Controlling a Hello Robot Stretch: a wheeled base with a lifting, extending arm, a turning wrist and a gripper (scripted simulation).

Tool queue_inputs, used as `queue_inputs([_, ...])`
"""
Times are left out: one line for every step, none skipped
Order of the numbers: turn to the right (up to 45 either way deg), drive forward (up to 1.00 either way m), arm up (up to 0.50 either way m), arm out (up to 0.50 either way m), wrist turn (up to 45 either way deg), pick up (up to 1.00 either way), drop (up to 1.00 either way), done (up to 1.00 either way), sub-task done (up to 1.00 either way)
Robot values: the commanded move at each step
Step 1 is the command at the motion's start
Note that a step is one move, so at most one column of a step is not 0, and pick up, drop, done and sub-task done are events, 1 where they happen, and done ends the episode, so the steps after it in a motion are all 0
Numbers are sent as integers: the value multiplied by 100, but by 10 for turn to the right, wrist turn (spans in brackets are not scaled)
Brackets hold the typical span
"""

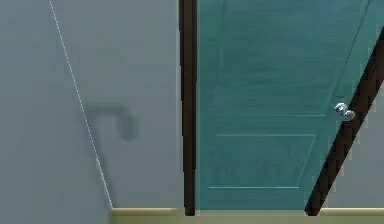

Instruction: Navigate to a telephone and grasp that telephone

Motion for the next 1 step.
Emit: queue_inputs([450, 0, 0, 0, 0, 0, 0, 0, 0])
